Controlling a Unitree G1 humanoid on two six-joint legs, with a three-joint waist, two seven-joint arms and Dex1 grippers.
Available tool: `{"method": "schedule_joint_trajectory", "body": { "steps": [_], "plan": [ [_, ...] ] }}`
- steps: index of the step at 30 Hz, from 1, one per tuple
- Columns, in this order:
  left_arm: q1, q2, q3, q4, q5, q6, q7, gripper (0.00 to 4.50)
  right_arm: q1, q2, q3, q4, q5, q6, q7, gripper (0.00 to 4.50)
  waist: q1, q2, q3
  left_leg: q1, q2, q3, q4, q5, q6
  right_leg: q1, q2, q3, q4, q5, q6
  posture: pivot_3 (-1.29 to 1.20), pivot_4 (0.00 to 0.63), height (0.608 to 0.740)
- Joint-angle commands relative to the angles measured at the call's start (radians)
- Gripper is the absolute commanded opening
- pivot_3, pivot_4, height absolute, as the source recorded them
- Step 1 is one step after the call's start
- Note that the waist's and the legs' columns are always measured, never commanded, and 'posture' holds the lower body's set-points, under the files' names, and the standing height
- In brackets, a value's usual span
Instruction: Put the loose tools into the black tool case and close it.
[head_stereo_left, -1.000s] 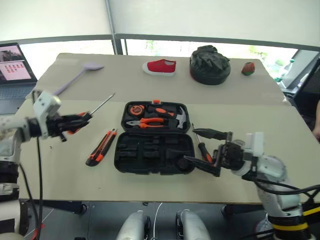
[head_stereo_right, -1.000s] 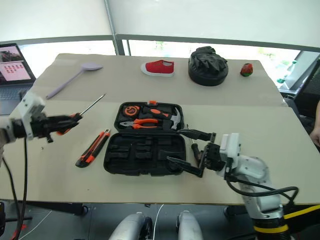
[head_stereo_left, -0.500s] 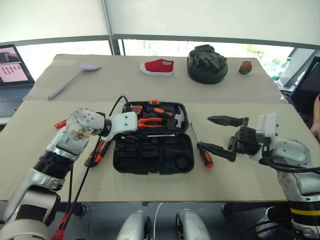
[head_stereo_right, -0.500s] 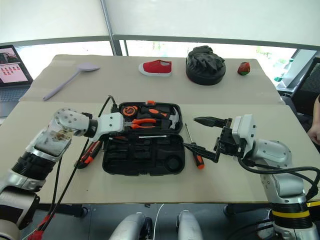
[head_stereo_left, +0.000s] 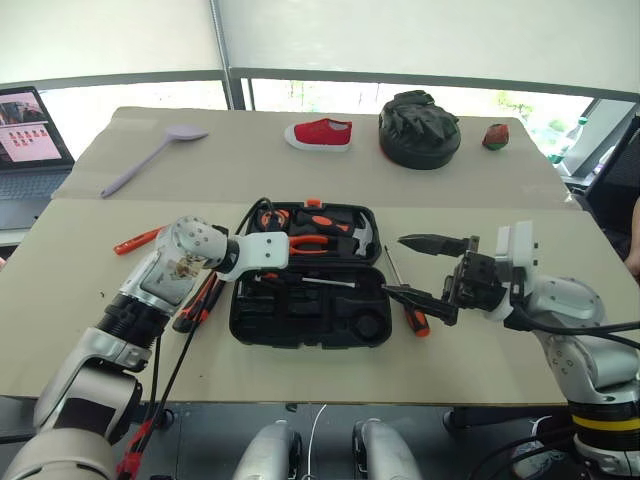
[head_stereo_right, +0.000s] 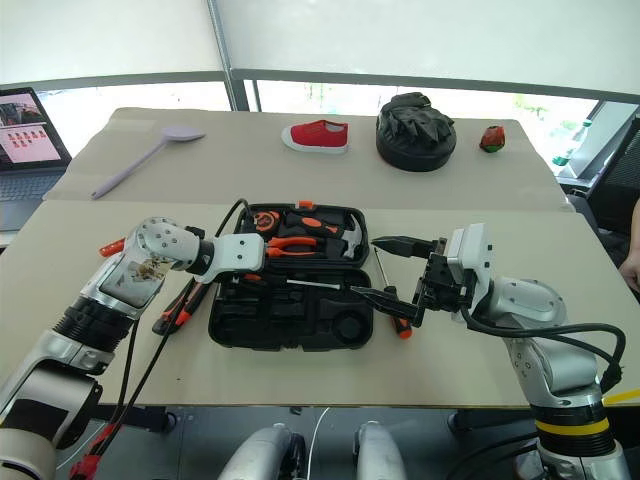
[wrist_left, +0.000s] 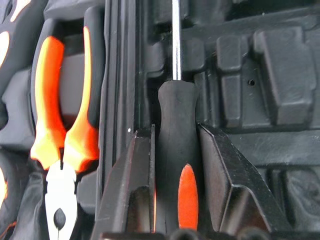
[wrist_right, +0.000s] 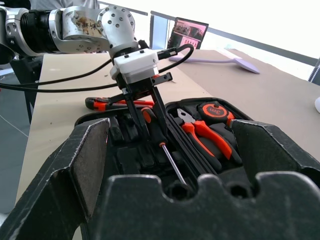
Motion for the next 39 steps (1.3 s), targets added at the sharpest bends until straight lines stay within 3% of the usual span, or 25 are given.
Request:
{"method": "schedule_joint_trajectory", "body": {
  "steps": [1, 8, 12, 17, 30, 34, 37, 39],
  "plan": [
    [0.001, -0.05, 0.092, -0.054, -0.067, 0.07, 0.06, 2.87, 0.0, -0.014, -0.046, -0.039, 0.03, 0.012, 0.0, 4.5, 0.004, 0.0, 0.0, 0.0, 0.0, 0.0, 0.0, 0.0, 0.0, 0.0, 0.0, 0.0, 0.0, 0.0, 0.0, 0.0, 0.15, 0.74],
    [0.072, -0.052, 0.19, -0.118, -0.155, 0.088, 0.078, 2.87, 0.02, -0.012, -0.064, -0.048, 0.038, 0.026, 0.005, 4.5, -0.002, 0.0, 0.0, 0.0, 0.0, 0.0, 0.001, -0.001, 0.001, 0.0, -0.001, 0.0, 0.0, 0.0, 0.001, 0.0, 0.15, 0.74],
    [0.138, -0.068, 0.207, -0.124, -0.176, 0.089, 0.1, 1.9, 0.026, 0.01, -0.061, -0.035, 0.03, 0.016, -0.004, 4.5, -0.001, 0.0, 0.0, 0.001, 0.0, 0.0, 0.001, -0.001, 0.001, 0.0, -0.001, 0.001, 0.001, 0.0, 0.001, 0.0, 0.15, 0.74],
    [0.169, -0.103, 0.185, -0.075, -0.128, 0.081, 0.181, 0.02, 0.026, 0.031, -0.058, -0.027, 0.016, 0.003, -0.008, 4.5, 0.005, 0.0, 0.0, 0.0, -0.001, 0.0, 0.001, -0.001, 0.001, 0.0, -0.002, 0.0, 0.0, 0.0, 0.001, 0.0, 0.15, 0.74],
    [0.232, -0.171, 0.09, -0.094, -0.057, 0.128, 0.245, 0.02, 0.09, 0.034, -0.087, -0.044, 0.007, 0.002, -0.035, 4.5, 0.012, 0.001, -0.001, 0.004, -0.001, -0.001, 0.001, -0.001, 0.001, 0.004, -0.003, 0.001, 0.0, 0.0, 0.001, 0.0, 0.15, 0.74],
    [0.235, -0.209, 0.212, -0.103, -0.161, 0.087, 0.28, 0.02, 0.174, 0.022, -0.164, -0.06, -0.022, 0.0, -0.098, 4.5, 0.022, 0.002, -0.002, 0.006, -0.002, -0.001, 0.0, -0.001, 0.001, 0.007, -0.005, 0.0, -0.001, 0.0, 0.002, 0.0, 0.15, 0.74],
    [0.274, -0.201, 0.309, -0.155, -0.286, 0.038, 0.212, 0.7, 0.304, 0.003, -0.235, -0.104, -0.038, 0.001, -0.108, 4.5, 0.026, 0.002, -0.001, 0.004, -0.002, -0.002, 0.0, -0.001, 0.002, 0.006, -0.007, 0.001, -0.002, 0.0, 0.002, 0.0, 0.15, 0.74],
    [0.32, -0.191, 0.374, -0.179, -0.372, -0.018, 0.161, 1.48, 0.421, 0.022, -0.287, -0.151, -0.031, 0.009, -0.132, 4.5, 0.025, 0.002, -0.001, 0.001, -0.002, -0.002, 0.0, -0.001, 0.001, 0.001, -0.01, 0.001, -0.001, 0.0, 0.002, 0.0, 0.15, 0.74]
  ]
}}
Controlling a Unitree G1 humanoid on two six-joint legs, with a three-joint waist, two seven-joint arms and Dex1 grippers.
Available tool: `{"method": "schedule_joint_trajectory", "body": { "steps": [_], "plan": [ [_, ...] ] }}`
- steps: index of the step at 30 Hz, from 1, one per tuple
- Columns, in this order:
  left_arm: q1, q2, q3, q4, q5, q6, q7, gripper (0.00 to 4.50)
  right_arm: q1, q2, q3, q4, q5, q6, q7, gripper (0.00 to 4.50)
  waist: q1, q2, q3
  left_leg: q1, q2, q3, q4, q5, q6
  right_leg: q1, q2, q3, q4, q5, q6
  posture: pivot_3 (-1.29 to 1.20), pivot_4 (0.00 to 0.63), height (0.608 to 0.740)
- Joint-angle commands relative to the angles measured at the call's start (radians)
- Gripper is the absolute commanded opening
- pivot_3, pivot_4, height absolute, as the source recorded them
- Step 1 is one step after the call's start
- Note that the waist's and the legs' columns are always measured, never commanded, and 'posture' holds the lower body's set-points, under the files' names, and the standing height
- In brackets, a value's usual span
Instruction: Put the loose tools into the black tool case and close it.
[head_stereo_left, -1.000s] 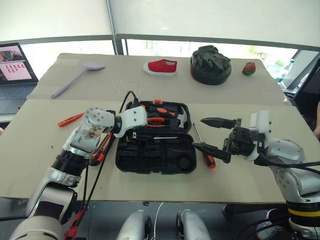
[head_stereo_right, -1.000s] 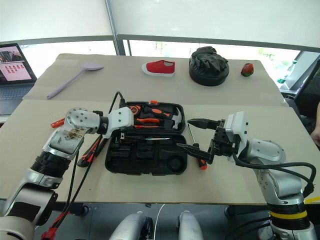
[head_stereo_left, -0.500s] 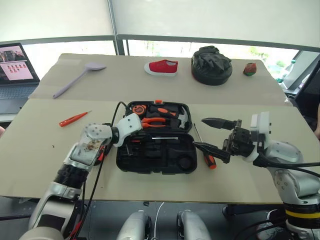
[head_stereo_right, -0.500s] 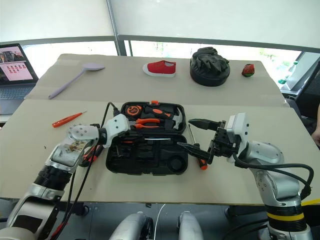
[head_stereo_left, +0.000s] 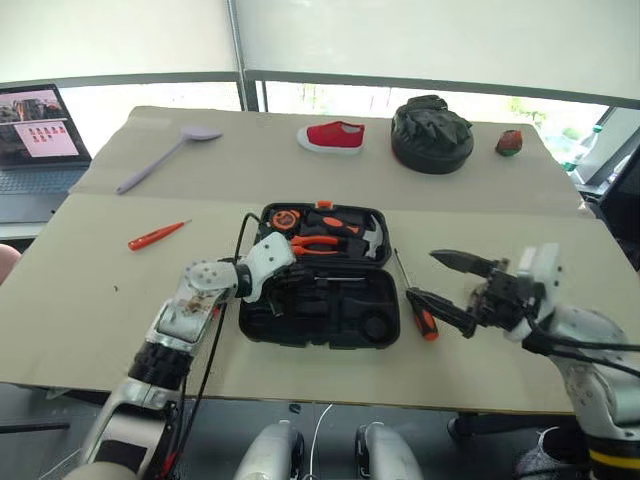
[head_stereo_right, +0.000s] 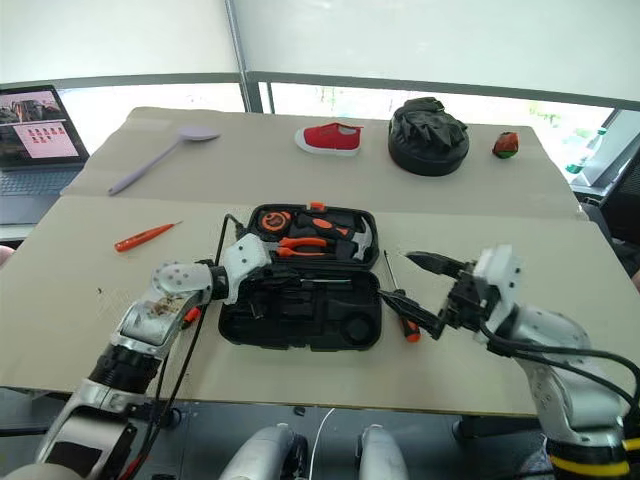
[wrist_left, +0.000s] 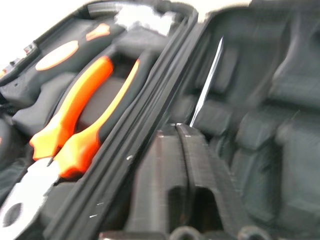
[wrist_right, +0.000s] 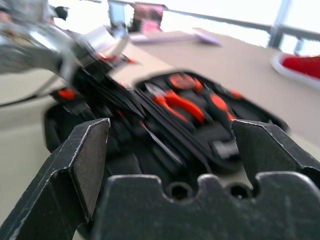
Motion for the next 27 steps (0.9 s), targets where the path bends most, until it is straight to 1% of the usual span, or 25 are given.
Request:
{"method": "schedule_joint_trajectory", "body": {
  "steps": [1, 2, 3, 4, 6, 8, 9, 11, 12, 13, 15, 16, 17, 19, 21, 23, 25, 27],
  "plan": [
    [0.054, 0.028, 0.135, -0.08, -0.173, -0.099, -0.104, 1.85, 0.168, 0.018, -0.108, -0.105, -0.007, 0.0, -0.046, 4.5, -0.001, 0.0, 0.0, 0.0, 0.0, 0.0, -0.001, 0.0, -0.001, -0.001, 0.0, 0.0, 0.001, 0.0, 0.0, 0.0, 0.15, 0.74],
    [0.094, 0.047, 0.177, -0.095, -0.252, -0.102, -0.185, 2.06, 0.262, 0.029, -0.129, -0.127, -0.042, -0.003, -0.058, 4.5, -0.001, 0.002, -0.001, 0.0, 0.0, 0.0, -0.001, 0.001, -0.001, -0.001, -0.001, 0.0, 0.001, 0.0, 0.0, 0.0, 0.15, 0.74],
    [0.121, 0.062, 0.203, -0.105, -0.308, -0.1, -0.245, 2.5, 0.326, 0.034, -0.141, -0.143, -0.066, -0.007, -0.067, 4.5, -0.001, 0.003, -0.002, 0.0, 0.0, 0.0, -0.003, 0.001, -0.002, -0.001, -0.002, 0.001, 0.0, 0.0, 0.0, 0.0, 0.15, 0.74],
    [0.16, 0.084, 0.23, -0.108, -0.333, -0.155, -0.306, 2.84, 0.388, 0.049, -0.153, -0.155, -0.097, -0.005, -0.095, 4.5, -0.003, 0.004, -0.002, 0.001, 0.0, 0.0, -0.005, 0.001, -0.002, 0.0, -0.003, 0.002, 0.0, -0.001, -0.001, 0.0, 0.15, 0.74],
    [0.22, 0.143, 0.25, -0.115, -0.345, -0.179, -0.378, 3.57, 0.453, 0.07, -0.165, -0.166, -0.123, 0.002, -0.139, 4.5, -0.013, 0.006, -0.003, 0.003, 0.0, 0.0, -0.006, 0.001, -0.002, 0.0, -0.003, 0.002, -0.001, -0.001, -0.002, 0.0, 0.15, 0.74],
    [0.241, 0.159, 0.29, -0.097, -0.348, -0.241, -0.383, 4.27, 0.501, 0.062, -0.17, -0.209, -0.081, 0.064, -0.145, 4.5, -0.02, 0.007, -0.003, 0.006, 0.0, 0.001, -0.006, 0.001, -0.003, 0.003, -0.004, 0.002, -0.001, -0.002, -0.003, 0.0, 0.15, 0.74],
    [0.246, 0.158, 0.305, -0.089, -0.353, -0.278, -0.393, 4.45, 0.505, 0.058, -0.17, -0.238, -0.057, 0.089, -0.15, 4.5, -0.021, 0.007, -0.003, 0.007, 0.0, 0.001, -0.006, 0.001, -0.003, 0.006, -0.004, 0.001, -0.002, -0.002, -0.003, 0.0, 0.15, 0.74],
    [0.276, 0.164, 0.304, -0.096, -0.379, -0.256, -0.414, 4.45, 0.456, 0.045, -0.167, -0.282, -0.016, 0.158, -0.199, 4.5, -0.023, 0.007, -0.003, 0.015, 0.001, 0.001, -0.006, 0.001, -0.003, 0.014, -0.006, 0.0, -0.005, -0.003, -0.001, 0.0, 0.15, 0.74],
    [0.291, 0.162, 0.294, -0.098, -0.379, -0.268, -0.433, 4.45, 0.419, 0.033, -0.16, -0.293, -0.012, 0.197, -0.232, 4.5, -0.026, 0.008, -0.003, 0.017, 0.002, 0.001, -0.006, 0.001, -0.003, 0.015, -0.006, -0.001, -0.007, -0.006, 0.003, 0.0, 0.15, 0.74],
    [0.303, 0.16, 0.283, -0.105, -0.38, -0.267, -0.442, 4.45, 0.374, 0.02, -0.15, -0.3, -0.004, 0.237, -0.263, 4.5, -0.028, 0.008, -0.003, 0.018, 0.003, 0.001, -0.006, 0.001, -0.003, 0.015, -0.005, -0.001, -0.009, -0.008, 0.006, 0.0, 0.15, 0.74],
    [0.311, 0.144, 0.257, -0.133, -0.387, -0.258, -0.44, 4.45, 0.25, -0.008, -0.109, -0.307, 0.026, 0.373, -0.352, 4.5, -0.029, 0.008, -0.003, 0.018, 0.004, 0.002, -0.006, 0.001, -0.002, 0.016, -0.003, -0.002, -0.011, -0.007, 0.007, 0.0, 0.15, 0.74],
    [0.31, 0.137, 0.245, -0.145, -0.388, -0.256, -0.436, 4.45, 0.189, -0.017, -0.086, -0.31, 0.048, 0.435, -0.387, 4.5, -0.028, 0.008, -0.003, 0.018, 0.004, 0.002, -0.006, 0.001, -0.002, 0.015, -0.003, -0.002, -0.011, -0.006, 0.005, 0.0, 0.15, 0.74],
    [0.308, 0.13, 0.235, -0.154, -0.387, -0.258, -0.434, 4.45, 0.132, -0.026, -0.064, -0.312, 0.071, 0.494, -0.416, 4.5, -0.027, 0.008, -0.003, 0.017, 0.004, 0.002, -0.006, 0.001, -0.001, 0.015, -0.002, -0.003, -0.011, -0.002, -0.001, 0.0, 0.15, 0.74],
    [0.296, 0.112, 0.224, -0.163, -0.377, -0.275, -0.416, 4.45, 0.025, -0.074, 0.0, -0.312, 0.086, 0.607, -0.438, 4.5, -0.021, 0.008, -0.003, 0.013, 0.004, 0.002, -0.006, 0.001, -0.001, 0.013, -0.002, -0.002, -0.01, -0.002, -0.002, 0.0, 0.15, 0.74],
    [0.287, 0.104, 0.217, -0.169, -0.374, -0.276, -0.402, 4.45, -0.06, -0.131, 0.065, -0.3, 0.069, 0.717, -0.463, 4.5, -0.014, 0.008, -0.003, 0.011, 0.004, 0.001, -0.006, 0.001, -0.001, 0.012, -0.002, -0.003, -0.009, -0.002, -0.002, 0.0, 0.15, 0.74],
    [0.287, 0.104, 0.213, -0.185, -0.381, -0.262, -0.389, 4.45, -0.154, -0.135, 0.12, -0.261, 0.055, 0.804, -0.51, 4.5, -0.014, 0.008, -0.003, 0.01, 0.004, 0.0, -0.007, 0.0, -0.001, 0.012, -0.001, -0.004, -0.01, -0.002, -0.002, 0.0, 0.15, 0.74],
    [0.296, 0.109, 0.21, -0.214, -0.394, -0.246, -0.377, 4.45, -0.212, -0.134, 0.171, -0.234, 0.043, 0.879, -0.541, 4.5, -0.017, 0.008, -0.003, 0.008, 0.004, 0.0, -0.007, 0.0, 0.0, 0.011, -0.002, -0.004, -0.013, -0.001, -0.002, 0.0, 0.15, 0.74],
    [0.304, 0.114, 0.214, -0.246, -0.408, -0.231, -0.367, 4.45, -0.253, -0.109, 0.209, -0.201, 0.028, 0.948, -0.579, 4.5, -0.018, 0.008, -0.003, 0.008, 0.004, 0.0, -0.006, -0.001, 0.001, 0.012, -0.002, -0.004, -0.014, -0.001, -0.001, 0.0, 0.15, 0.74]
  ]
}}
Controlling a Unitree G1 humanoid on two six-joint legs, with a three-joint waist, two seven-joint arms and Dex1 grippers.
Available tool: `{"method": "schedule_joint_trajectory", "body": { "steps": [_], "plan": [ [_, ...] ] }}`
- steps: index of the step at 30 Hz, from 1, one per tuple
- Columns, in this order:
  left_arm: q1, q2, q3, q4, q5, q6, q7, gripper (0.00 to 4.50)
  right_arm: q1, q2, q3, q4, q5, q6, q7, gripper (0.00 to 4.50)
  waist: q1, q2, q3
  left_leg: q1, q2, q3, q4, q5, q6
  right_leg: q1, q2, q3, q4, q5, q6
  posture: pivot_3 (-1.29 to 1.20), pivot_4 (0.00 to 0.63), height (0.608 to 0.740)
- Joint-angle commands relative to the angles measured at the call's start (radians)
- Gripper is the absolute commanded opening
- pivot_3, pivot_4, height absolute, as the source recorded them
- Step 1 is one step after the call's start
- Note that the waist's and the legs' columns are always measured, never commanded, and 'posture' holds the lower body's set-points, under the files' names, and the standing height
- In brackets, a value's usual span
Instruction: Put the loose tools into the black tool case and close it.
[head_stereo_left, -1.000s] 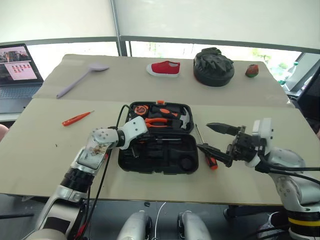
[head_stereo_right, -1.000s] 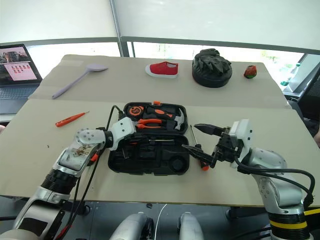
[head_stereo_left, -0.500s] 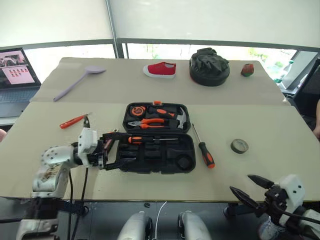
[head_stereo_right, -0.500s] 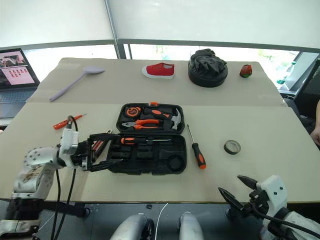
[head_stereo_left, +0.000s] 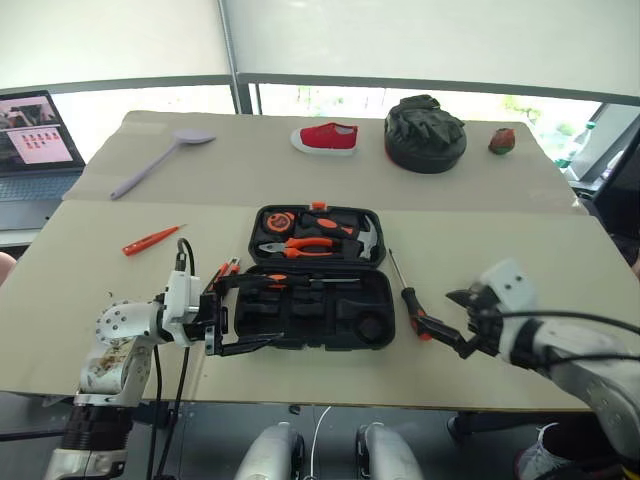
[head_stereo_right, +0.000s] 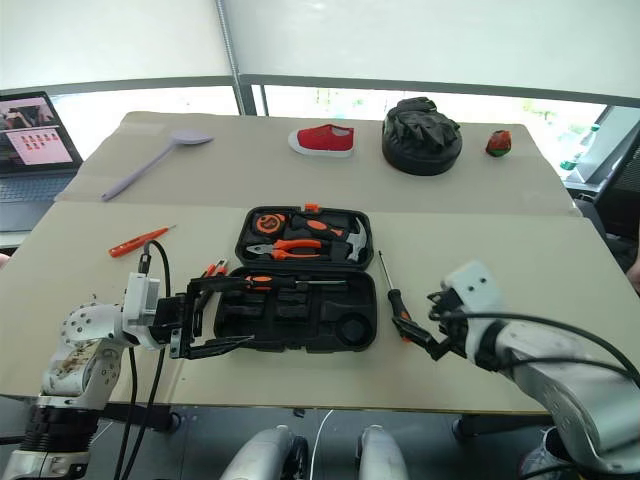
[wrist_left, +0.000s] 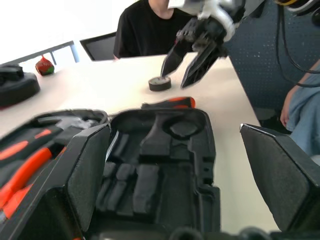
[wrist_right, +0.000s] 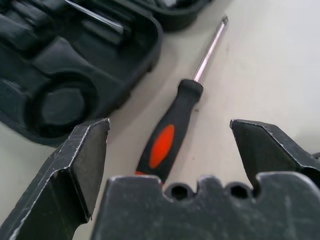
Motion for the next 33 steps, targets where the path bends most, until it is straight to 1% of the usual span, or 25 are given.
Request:
{"method": "schedule_joint_trajectory", "body": {
  "steps": [1, 3, 5, 6, 9, 10, 11, 12, 14, 15, 18, 20, 23, 26, 27, 28, 30, 33],
  "plan": [
    [0.01, 0.01, 0.015, -0.085, -0.05, 0.035, 0.033, 4.45, -0.064, 0.037, 0.07, 0.048, -0.034, 0.124, -0.071, 4.5, -0.001, 0.0, 0.0, 0.0, 0.0, 0.0, 0.0, 0.0, 0.0, 0.0, 0.0, 0.0, -0.001, 0.0, 0.0, 0.0, 0.15, 0.74],
    [0.005, 0.008, 0.024, -0.098, -0.068, 0.056, 0.054, 4.45, -0.087, 0.071, 0.087, 0.065, -0.045, 0.146, -0.091, 4.5, -0.001, 0.0, 0.0, 0.0, 0.0, 0.0, 0.0, 0.0, 0.001, 0.0, 0.0, 0.0, -0.001, 0.0, 0.001, 0.0, 0.15, 0.74],
    [0.001, 0.008, 0.031, -0.107, -0.084, 0.078, 0.071, 4.5, -0.106, 0.095, 0.099, 0.071, -0.055, 0.184, -0.112, 3.98, -0.003, 0.0, 0.0, -0.001, -0.001, 0.0, 0.0, 0.0, 0.001, 0.0, 0.0, 0.0, 0.0, 0.001, 0.001, 0.0, 0.15, 0.74],
    [-0.001, 0.009, 0.035, -0.109, -0.091, 0.086, 0.078, 4.5, -0.11, 0.105, 0.103, 0.072, -0.061, 0.2, -0.12, 3.84, -0.005, 0.0, 0.0, -0.001, -0.001, 0.0, 0.001, 0.0, 0.001, 0.0, 0.001, 0.0, 0.0, 0.001, 0.001, 0.0, 0.15, 0.74],
    [-0.005, 0.01, 0.039, -0.12, -0.11, 0.113, 0.097, 4.5, -0.119, 0.168, 0.079, 0.082, -0.104, 0.213, -0.182, 2.82, -0.008, 0.0, 0.0, 0.0, 0.0, 0.0, 0.001, 0.0, 0.001, 0.0, 0.007, 0.0, 0.0, 0.001, 0.001, 0.0, 0.15, 0.74],
    [-0.004, 0.01, 0.038, -0.124, -0.114, 0.119, 0.101, 4.5, -0.121, 0.182, 0.07, 0.082, -0.115, 0.215, -0.196, 2.57, -0.009, 0.0, 0.0, 0.0, 0.0, 0.0, 0.001, 0.0, 0.001, 0.001, 0.008, 0.0, 0.0, 0.001, 0.001, 0.0, 0.15, 0.74],
    [0.0, 0.011, 0.035, -0.135, -0.123, 0.128, 0.103, 4.5, -0.115, 0.202, 0.036, 0.07, -0.128, 0.216, -0.219, 2.05, -0.009, 0.0, 0.0, 0.0, 0.0, 0.0, 0.001, 0.0, 0.001, 0.0, 0.009, 0.0, 0.0, 0.001, 0.001, 0.0, 0.15, 0.74],
    [0.003, 0.012, 0.034, -0.148, -0.131, 0.139, 0.105, 4.5, -0.108, 0.221, -0.001, 0.053, -0.137, 0.226, -0.236, 1.82, -0.009, 0.0, 0.0, 0.0, 0.0, 0.0, 0.001, 0.0, 0.001, 0.0, 0.009, 0.0, 0.001, 0.001, 0.001, 0.0, 0.15, 0.74],
    [0.011, 0.018, 0.034, -0.172, -0.152, 0.171, 0.115, 4.5, -0.089, 0.243, -0.054, 0.018, -0.147, 0.239, -0.255, 1.16, -0.009, 0.0, 0.0, 0.0, 0.0, 0.0, 0.0, 0.0, 0.001, 0.0, 0.009, 0.0, 0.001, 0.001, 0.001, 0.0, 0.15, 0.74],
    [0.016, 0.021, 0.033, -0.187, -0.163, 0.186, 0.118, 4.5, -0.068, 0.242, -0.069, -0.003, -0.156, 0.23, -0.257, 1.03, -0.008, 0.0, 0.0, 0.0, 0.0, 0.0, 0.0, 0.0, 0.001, 0.0, 0.009, 0.0, 0.001, 0.001, 0.001, 0.0, 0.15, 0.74],
    [0.03, 0.027, 0.022, -0.219, -0.183, 0.218, 0.12, 4.5, -0.023, 0.253, -0.111, -0.063, -0.172, 0.203, -0.262, 1.04, -0.008, 0.0, 0.0, 0.0, 0.0, 0.0, 0.0, 0.0, 0.001, -0.001, 0.01, 0.0, 0.001, 0.001, 0.002, 0.0, 0.15, 0.74],
    [0.032, 0.025, 0.018, -0.223, -0.182, 0.224, 0.124, 4.5, -0.019, 0.254, -0.124, -0.093, -0.18, 0.167, -0.251, 1.04, -0.009, 0.0, 0.0, 0.0, 0.0, 0.0, 0.0, 0.0, 0.001, -0.001, 0.01, 0.0, 0.001, 0.001, 0.002, 0.0, 0.15, 0.74],
    [0.026, 0.021, 0.036, -0.192, -0.159, 0.211, 0.141, 4.5, -0.043, 0.175, -0.087, -0.113, -0.208, -0.016, -0.149, 1.04, -0.015, 0.002, 0.001, 0.001, 0.0, 0.001, 0.0, 0.0, 0.0, -0.001, 0.012, 0.001, 0.001, 0.001, 0.002, 0.0, 0.15, 0.74],
    [0.029, 0.04, 0.077, -0.104, -0.089, 0.145, 0.163, 4.5, -0.08, 0.006, 0.076, -0.062, -0.269, -0.326, 0.144, 1.04, -0.02, 0.003, 0.001, 0.002, 0.0, 0.002, 0.0, 0.0, 0.0, 0.0, 0.013, 0.001, 0.001, 0.0, 0.002, 0.0, 0.15, 0.74],
    [0.035, 0.06, 0.101, -0.062, -0.067, 0.12, 0.158, 4.5, -0.123, -0.056, 0.169, -0.011, -0.322, -0.431, 0.246, 1.04, -0.027, 0.003, 0.001, 0.003, -0.001, 0.002, 0.0, 0.0, 0.0, 0.001, 0.013, 0.001, 0.001, 0.0, 0.002, 0.0, 0.15, 0.74],
    [0.039, 0.079, 0.125, -0.028, -0.057, 0.108, 0.155, 4.5, -0.172, -0.101, 0.257, 0.048, -0.383, -0.507, 0.318, 1.04, -0.031, 0.002, 0.001, 0.005, 0.0, 0.003, -0.001, 0.0, 0.0, 0.002, 0.015, 0.001, 0.0, 0.0, 0.002, 0.0, 0.15, 0.74],
    [0.06, 0.129, 0.155, 0.013, -0.038, 0.089, 0.124, 4.5, -0.284, -0.119, 0.392, 0.156, -0.455, -0.611, 0.434, 1.04, -0.04, 0.001, 0.002, 0.007, 0.002, 0.004, -0.001, 0.0, 0.0, 0.003, 0.018, 0.001, -0.001, 0.0, 0.001, 0.0, 0.15, 0.74],
    [0.125, 0.214, 0.178, 0.029, 0.008, 0.062, 0.071, 4.5, -0.452, -0.051, 0.533, 0.279, -0.509, -0.683, 0.566, 1.04, -0.035, 0.0, 0.004, 0.006, 0.005, 0.005, -0.001, 0.0, 0.0, 0.001, 0.018, 0.001, 0.0, -0.001, 0.0, 0.0, 0.15, 0.74]
  ]
}}
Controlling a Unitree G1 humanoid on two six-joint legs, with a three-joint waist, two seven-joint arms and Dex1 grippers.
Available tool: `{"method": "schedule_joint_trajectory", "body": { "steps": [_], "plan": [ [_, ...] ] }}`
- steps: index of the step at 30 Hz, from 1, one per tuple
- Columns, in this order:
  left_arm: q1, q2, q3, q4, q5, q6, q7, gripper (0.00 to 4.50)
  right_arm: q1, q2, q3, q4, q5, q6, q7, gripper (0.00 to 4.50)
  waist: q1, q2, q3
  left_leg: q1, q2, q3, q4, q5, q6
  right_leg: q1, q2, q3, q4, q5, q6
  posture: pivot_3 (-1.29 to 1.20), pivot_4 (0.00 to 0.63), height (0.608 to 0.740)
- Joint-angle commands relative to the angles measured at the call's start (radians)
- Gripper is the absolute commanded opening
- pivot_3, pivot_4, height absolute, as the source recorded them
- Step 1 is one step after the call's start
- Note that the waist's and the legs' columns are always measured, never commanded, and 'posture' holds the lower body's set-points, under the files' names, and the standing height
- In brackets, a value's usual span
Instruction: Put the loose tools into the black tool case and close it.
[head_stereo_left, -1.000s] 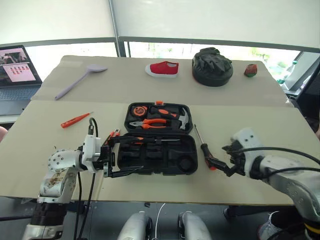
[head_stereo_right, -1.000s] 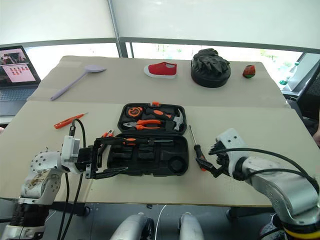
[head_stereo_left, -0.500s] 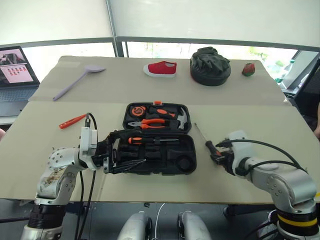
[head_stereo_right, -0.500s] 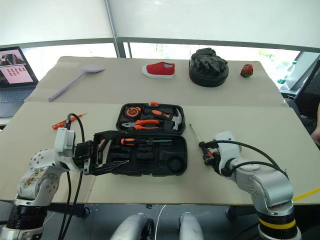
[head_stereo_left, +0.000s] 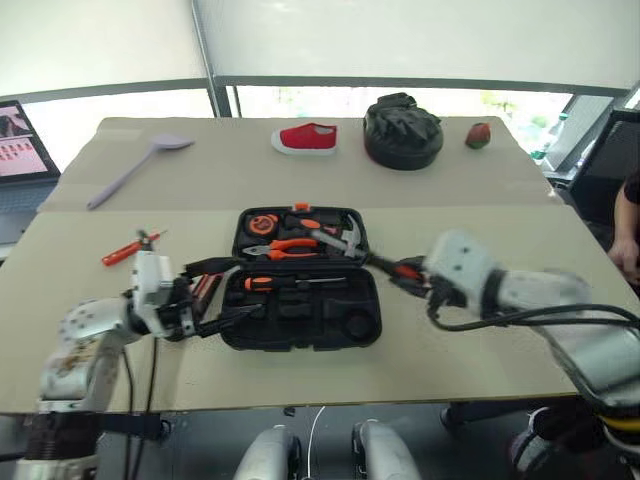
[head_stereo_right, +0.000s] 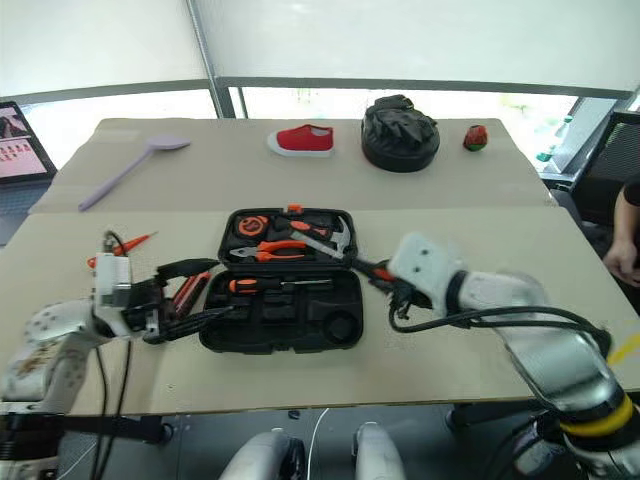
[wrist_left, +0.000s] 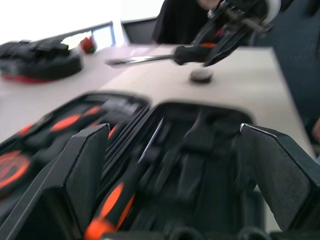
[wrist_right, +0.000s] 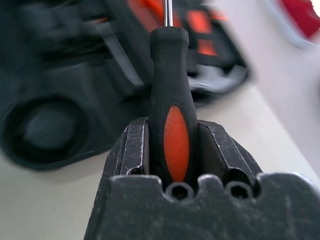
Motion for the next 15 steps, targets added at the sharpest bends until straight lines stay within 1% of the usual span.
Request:
{"method": "schedule_joint_trajectory", "body": {
  "steps": [1, 4, 8, 11, 15],
  "plan": [
    [0.065, 0.085, 0.033, -0.006, 0.054, -0.053, -0.063, 4.5, -0.169, 0.057, 0.131, 0.109, -0.083, -0.12, 0.158, 1.04, -0.001, 0.0, 0.001, -0.001, 0.0, 0.001, 0.0, 0.0, 0.0, -0.001, -0.001, 0.0, 0.0, 0.0, 0.0, 0.0, 0.15, 0.74],
    [0.09, 0.116, 0.031, -0.026, 0.073, -0.048, -0.057, 4.5, -0.229, 0.093, 0.183, 0.183, -0.13, -0.121, 0.199, 1.04, 0.007, 0.0, 0.001, -0.003, 0.0, 0.001, 0.0, -0.001, 0.0, -0.003, -0.008, 0.0, 0.0, 0.001, 0.0, 0.0, 0.15, 0.74],
    [0.087, 0.149, -0.015, -0.101, 0.112, 0.021, -0.011, 4.5, -0.281, 0.129, 0.235, 0.253, -0.203, -0.132, 0.235, 1.04, 0.025, 0.0, 0.001, -0.004, -0.002, -0.001, 0.001, -0.002, -0.001, -0.006, -0.013, -0.002, -0.002, 0.001, 0.0, 0.0, 0.15, 0.74],
    [0.07, 0.163, -0.025, -0.135, 0.116, 0.084, 0.031, 4.5, -0.313, 0.17, 0.256, 0.297, -0.238, -0.131, 0.253, 1.04, 0.024, 0.0, 0.001, -0.006, -0.003, -0.001, 0.001, -0.002, -0.002, -0.01, -0.014, -0.001, -0.001, 0.003, 0.001, 0.0, 0.15, 0.74],
    [0.06, 0.168, -0.024, -0.146, 0.116, 0.106, 0.045, 4.5, -0.338, 0.208, 0.261, 0.34, -0.268, -0.111, 0.266, 1.04, 0.02, 0.0, 0.001, -0.009, -0.002, -0.001, 0.0, 0.001, -0.006, -0.013, -0.012, -0.001, 0.003, 0.005, -0.002, 0.0, 0.15, 0.74]
  ]
}}
